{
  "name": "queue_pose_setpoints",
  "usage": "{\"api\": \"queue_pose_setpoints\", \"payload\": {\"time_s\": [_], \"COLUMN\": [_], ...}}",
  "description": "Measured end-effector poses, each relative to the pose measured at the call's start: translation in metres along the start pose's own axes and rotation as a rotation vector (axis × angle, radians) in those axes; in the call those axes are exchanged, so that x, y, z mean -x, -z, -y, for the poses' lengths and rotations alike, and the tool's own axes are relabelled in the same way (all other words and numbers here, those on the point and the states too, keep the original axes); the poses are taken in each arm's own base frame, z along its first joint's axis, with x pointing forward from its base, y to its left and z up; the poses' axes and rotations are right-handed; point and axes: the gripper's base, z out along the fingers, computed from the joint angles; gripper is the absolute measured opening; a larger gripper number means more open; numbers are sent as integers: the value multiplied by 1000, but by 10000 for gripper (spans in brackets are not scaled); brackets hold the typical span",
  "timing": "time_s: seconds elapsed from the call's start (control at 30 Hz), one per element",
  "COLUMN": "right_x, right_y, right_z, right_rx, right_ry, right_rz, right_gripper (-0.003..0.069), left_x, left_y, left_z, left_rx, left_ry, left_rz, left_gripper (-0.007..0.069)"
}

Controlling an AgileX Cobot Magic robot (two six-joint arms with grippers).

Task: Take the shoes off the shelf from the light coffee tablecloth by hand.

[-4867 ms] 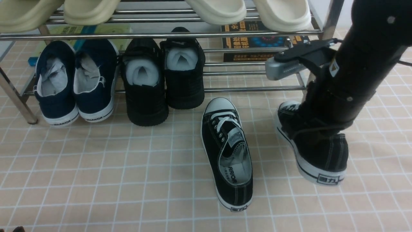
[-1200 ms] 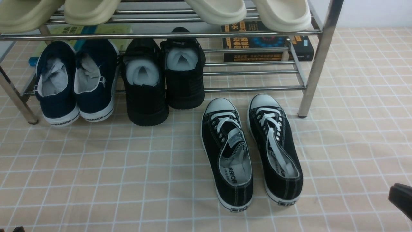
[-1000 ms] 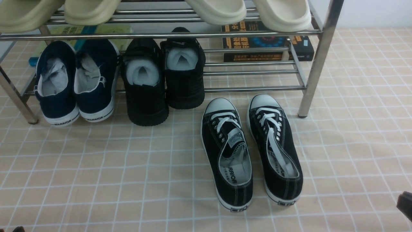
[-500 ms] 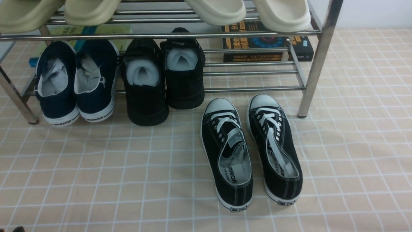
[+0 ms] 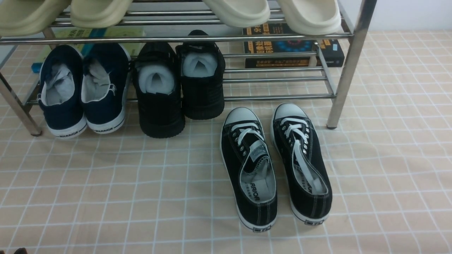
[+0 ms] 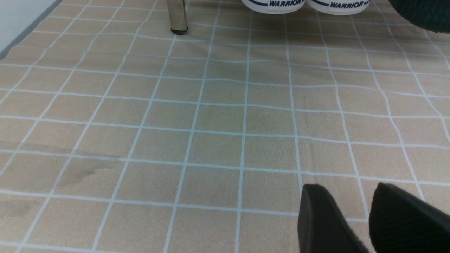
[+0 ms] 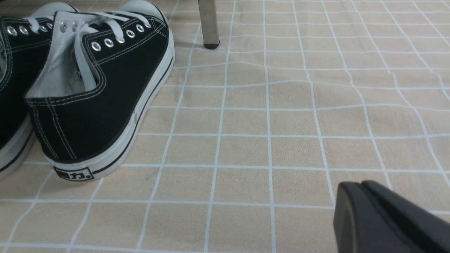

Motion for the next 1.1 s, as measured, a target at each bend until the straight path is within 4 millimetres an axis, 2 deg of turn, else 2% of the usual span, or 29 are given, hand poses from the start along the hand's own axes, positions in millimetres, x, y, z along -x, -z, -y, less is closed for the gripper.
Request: {"api": "queue_pose_setpoints", "payload": {"time_s": [0.37, 1.1], "right_x": [0, 0], "right_y": [0, 0], "right_z": [4, 4], "right_rx": [-72, -73], "right_ry": [-23, -23], "right_rz": [7, 7], "right_gripper": [34, 63], "left_x": [0, 0], "left_y": [0, 0], "left_z": [0, 0], "left_rx": [0, 0], "left_ry": [0, 0], "left_rz": [0, 0], "left_gripper": [242, 242]}}
